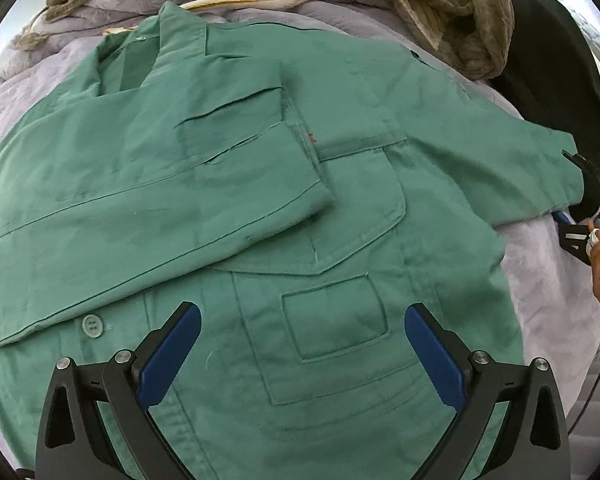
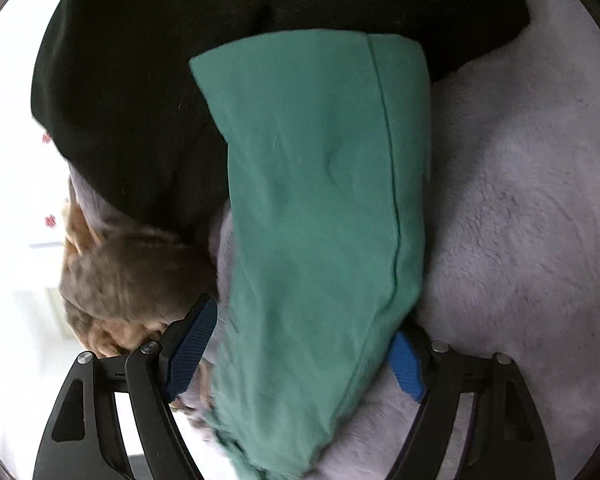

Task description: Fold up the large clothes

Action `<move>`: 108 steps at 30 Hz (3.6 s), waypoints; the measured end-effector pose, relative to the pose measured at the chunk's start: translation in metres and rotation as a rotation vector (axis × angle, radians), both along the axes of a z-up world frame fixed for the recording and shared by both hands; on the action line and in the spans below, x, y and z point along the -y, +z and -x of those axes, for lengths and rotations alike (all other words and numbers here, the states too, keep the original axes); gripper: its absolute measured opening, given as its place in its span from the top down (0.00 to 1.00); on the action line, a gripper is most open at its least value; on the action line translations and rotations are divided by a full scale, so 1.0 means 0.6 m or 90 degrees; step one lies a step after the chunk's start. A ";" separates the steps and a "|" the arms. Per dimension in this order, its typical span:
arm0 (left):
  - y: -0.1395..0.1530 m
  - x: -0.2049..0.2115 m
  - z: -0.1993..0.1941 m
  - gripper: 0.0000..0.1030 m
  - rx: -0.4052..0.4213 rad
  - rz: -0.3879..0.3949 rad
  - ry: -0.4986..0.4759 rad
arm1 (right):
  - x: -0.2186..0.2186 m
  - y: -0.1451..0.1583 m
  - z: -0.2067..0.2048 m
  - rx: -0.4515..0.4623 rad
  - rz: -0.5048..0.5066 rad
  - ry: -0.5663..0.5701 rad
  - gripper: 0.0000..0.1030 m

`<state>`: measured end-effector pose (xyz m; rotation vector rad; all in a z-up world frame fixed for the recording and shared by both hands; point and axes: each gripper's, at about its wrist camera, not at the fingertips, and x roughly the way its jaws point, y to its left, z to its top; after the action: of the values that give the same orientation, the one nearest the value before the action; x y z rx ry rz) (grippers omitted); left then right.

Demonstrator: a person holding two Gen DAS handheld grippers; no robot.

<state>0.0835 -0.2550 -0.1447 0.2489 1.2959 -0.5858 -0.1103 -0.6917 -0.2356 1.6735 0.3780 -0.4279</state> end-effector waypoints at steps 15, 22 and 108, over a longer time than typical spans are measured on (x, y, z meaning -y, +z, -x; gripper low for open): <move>0.037 -0.033 -0.072 0.01 0.036 0.051 0.039 | -0.153 0.237 -0.158 0.174 0.214 0.278 0.96; 0.034 -0.136 -0.092 0.01 0.037 0.041 0.103 | -0.423 0.323 -0.330 0.138 0.403 0.536 0.96; -0.019 -0.270 -0.188 0.01 0.124 -0.086 0.175 | -0.354 0.091 -0.066 -0.079 0.122 0.343 0.71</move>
<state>0.1960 -0.0931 -0.1561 0.2284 1.1569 -0.2348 -0.0710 -0.4791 -0.1810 1.2960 0.8273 -0.1574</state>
